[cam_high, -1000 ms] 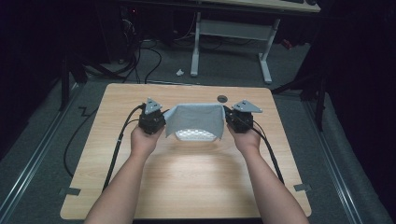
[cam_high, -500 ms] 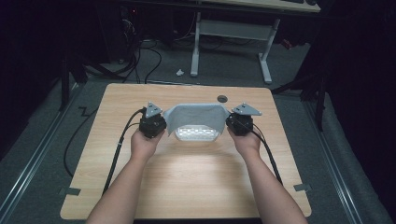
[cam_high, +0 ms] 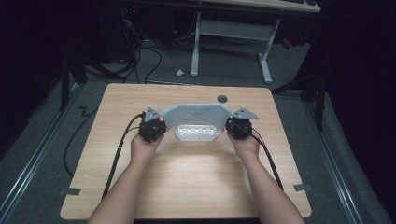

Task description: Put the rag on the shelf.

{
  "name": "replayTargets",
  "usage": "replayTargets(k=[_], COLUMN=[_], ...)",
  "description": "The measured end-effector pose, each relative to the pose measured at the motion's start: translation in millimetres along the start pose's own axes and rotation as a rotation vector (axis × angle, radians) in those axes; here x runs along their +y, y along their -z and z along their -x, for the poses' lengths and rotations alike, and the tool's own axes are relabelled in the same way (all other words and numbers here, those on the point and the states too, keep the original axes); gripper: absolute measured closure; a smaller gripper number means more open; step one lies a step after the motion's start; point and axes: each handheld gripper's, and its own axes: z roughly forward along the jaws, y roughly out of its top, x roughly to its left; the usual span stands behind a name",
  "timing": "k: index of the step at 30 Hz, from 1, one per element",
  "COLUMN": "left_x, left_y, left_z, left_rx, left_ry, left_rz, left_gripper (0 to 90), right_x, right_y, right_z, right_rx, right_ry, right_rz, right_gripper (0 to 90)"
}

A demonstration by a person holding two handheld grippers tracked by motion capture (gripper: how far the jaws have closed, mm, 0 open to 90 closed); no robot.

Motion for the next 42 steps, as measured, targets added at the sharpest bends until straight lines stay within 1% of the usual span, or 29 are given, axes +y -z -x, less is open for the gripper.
replayTargets(k=[3, 6, 7, 11, 14, 15, 17, 18, 19, 20, 22, 24, 25, 30, 35, 37, 39, 40, 42], left_x=[-1.4, -1.8, -2.0, -1.9, -2.0, -2.0, -2.3, -2.4, -2.6, -2.7, -2.4, -2.0, -1.6, 0.2, -0.6, -1.9, -3.3, -4.1, -5.6], left_y=[0.1, 0.7, 0.8, 1.9, 1.4, 1.1, 0.5, 1.4, 2.8, 3.9, 7.4, 12.1, 14.3, 25.1, 33.5, 36.7, 40.3, 42.7, 48.5], left_z=[0.2, -1.0, -1.1, -2.1, -2.4, -2.9, -4.6, -5.9, -7.3, -8.6, -12.7, -16.2, -17.8, -25.6, -33.5, -35.7, -37.1, -37.3, -36.8], left_rx=[0.0, 0.003, 0.002, 0.001, 0.002, 0.001, -0.001, 0.01, 0.017, 0.02, 0.025, 0.034, 0.039, 0.062, 0.083, 0.089, 0.092, 0.096, 0.096], left_ry=[-0.006, 0.0, 0.004, 0.011, 0.016, 0.023, 0.041, 0.045, 0.049, 0.056, 0.069, 0.076, 0.076, 0.087, 0.096, 0.094, 0.092, 0.088, 0.082], left_rz=[0.001, 0.0, 0.002, 0.003, 0.006, 0.004, 0.001, 0.001, 0.008, 0.015, 0.023, 0.041, 0.045, 0.064, 0.069, 0.067, 0.068, 0.069, 0.077], left_gripper=[88.4, 88.0, 87.9, 87.2, 84.9, 82.9, 75.5, 72.0, 68.0, 65.1, 61.6, 58.7, 57.5, 56.4, 56.0, 56.0, 55.9, 55.9, 55.8], right_x=[-0.6, -1.4, -1.7, -2.9, -3.6, -3.9, -4.5, -4.6, -4.9, -5.5, -6.5, -7.3, -7.5, -5.5, -4.7, -5.2, -5.8, -6.2, -6.8], right_y=[-0.2, -1.1, -1.4, -1.6, -0.3, 0.7, 2.8, 4.0, 5.7, 7.4, 10.3, 12.3, 13.6, 18.1, 21.4, 22.6, 24.7, 25.9, 29.9], right_z=[-0.5, -1.3, -1.2, -1.6, -0.7, -0.3, 1.8, 3.3, 4.7, 6.4, 9.4, 12.8, 14.7, 19.2, 21.5, 22.7, 23.3, 23.8, 23.8], right_rx=[-0.003, -0.012, -0.007, -0.013, -0.02, -0.022, -0.027, -0.028, -0.03, -0.037, -0.047, -0.054, -0.062, -0.072, -0.082, -0.084, -0.089, -0.084, -0.089], right_ry=[0.003, 0.0, -0.005, -0.001, 0.008, 0.007, 0.007, 0.009, -0.002, -0.003, -0.011, -0.016, -0.011, -0.011, -0.01, -0.003, -0.006, -0.002, 0.004], right_rz=[-0.003, -0.007, -0.006, -0.007, -0.009, -0.009, -0.008, -0.008, -0.006, 0.003, 0.008, 0.001, -0.002, 0.005, 0.007, 0.008, 0.005, 0.008, 0.009], right_gripper=[89.4, 89.3, 89.3, 89.3, 89.3, 89.3, 87.6, 84.0, 80.7, 80.6, 80.6, 80.7, 80.7, 81.2, 81.3, 81.3, 81.2, 81.2, 81.1])
